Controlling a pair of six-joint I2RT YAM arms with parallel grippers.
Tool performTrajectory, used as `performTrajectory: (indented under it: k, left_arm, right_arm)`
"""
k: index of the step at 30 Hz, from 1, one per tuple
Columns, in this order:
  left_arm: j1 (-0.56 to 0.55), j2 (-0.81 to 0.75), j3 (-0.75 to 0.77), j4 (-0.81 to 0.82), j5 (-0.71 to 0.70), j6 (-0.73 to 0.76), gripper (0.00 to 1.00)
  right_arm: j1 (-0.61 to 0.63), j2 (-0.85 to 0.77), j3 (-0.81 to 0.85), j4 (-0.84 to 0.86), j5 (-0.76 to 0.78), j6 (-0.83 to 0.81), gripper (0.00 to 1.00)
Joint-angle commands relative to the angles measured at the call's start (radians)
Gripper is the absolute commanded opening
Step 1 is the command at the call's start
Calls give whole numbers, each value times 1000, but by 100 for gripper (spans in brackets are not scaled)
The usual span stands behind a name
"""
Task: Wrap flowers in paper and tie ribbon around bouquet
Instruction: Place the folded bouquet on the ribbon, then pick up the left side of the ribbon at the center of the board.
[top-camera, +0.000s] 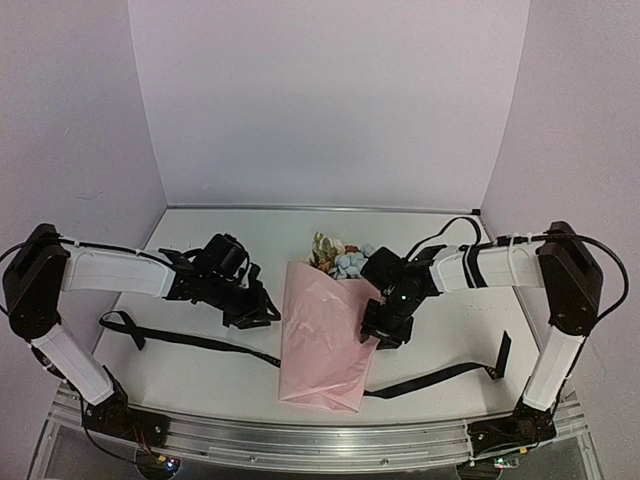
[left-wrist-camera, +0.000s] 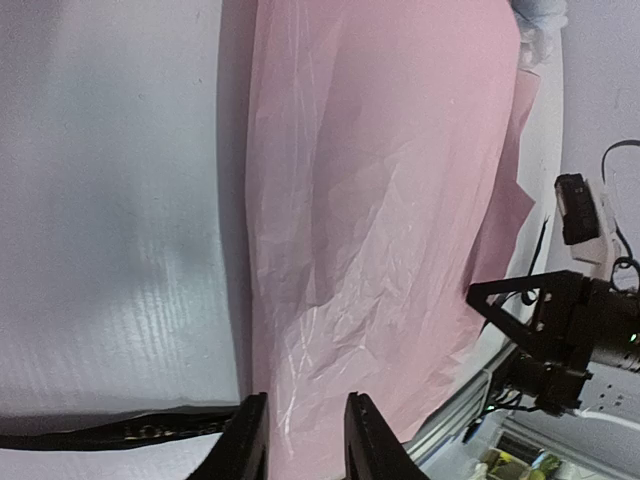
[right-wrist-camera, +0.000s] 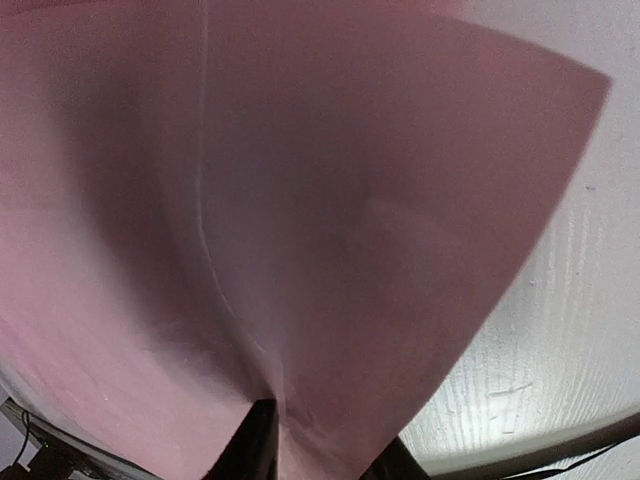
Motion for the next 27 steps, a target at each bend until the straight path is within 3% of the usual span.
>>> performTrajectory:
  k: [1, 5, 14, 22, 27]
  left_arm:
    - [0, -156, -48, -20, -206, -86, 39]
    - [13, -265, -121, -106, -364, -213, 57]
    - [70, -440, -222, -447, -596, -542, 67]
    - [266, -466, -291, -459, -587, -529, 70]
    - [364, -353, -273, -439, -544, -494, 68]
  right_arm:
    - [-4, -156, -27, -88, 112, -65, 57]
    - [-11, -301, -124, -162, 199, -66, 72]
    - [-32, -606, -396, -273, 367, 42, 88]
    - [-38, -794, -586, -293, 456, 168, 90]
    - [-43, -877, -651, -324, 528, 195, 93]
